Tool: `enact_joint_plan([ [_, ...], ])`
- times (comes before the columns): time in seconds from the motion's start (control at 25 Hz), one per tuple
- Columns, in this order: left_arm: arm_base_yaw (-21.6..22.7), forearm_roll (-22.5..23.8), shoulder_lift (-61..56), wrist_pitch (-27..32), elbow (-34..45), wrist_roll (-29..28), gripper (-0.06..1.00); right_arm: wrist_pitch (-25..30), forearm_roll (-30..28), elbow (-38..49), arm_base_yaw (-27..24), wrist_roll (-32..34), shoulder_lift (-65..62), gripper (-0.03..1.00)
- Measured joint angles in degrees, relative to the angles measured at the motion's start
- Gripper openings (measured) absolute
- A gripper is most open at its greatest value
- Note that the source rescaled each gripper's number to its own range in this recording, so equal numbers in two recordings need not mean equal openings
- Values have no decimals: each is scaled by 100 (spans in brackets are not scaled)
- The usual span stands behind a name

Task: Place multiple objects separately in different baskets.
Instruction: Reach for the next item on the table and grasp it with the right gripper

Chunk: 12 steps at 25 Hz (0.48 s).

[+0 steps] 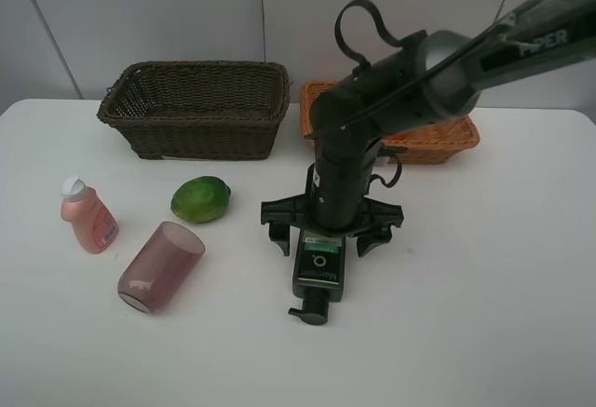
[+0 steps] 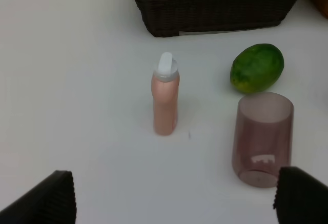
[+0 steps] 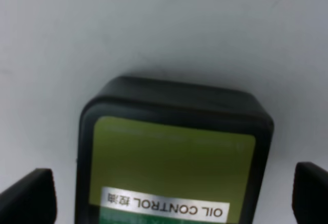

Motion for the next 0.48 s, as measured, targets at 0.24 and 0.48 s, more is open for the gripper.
enact_joint_plan([
  [0.24, 0, 0, 0, 0, 0, 0, 100, -11, 0, 0, 25, 0, 130, 100],
  [0.48, 0, 0, 0, 0, 0, 0, 100, -52, 77, 0, 60, -294, 149, 100],
])
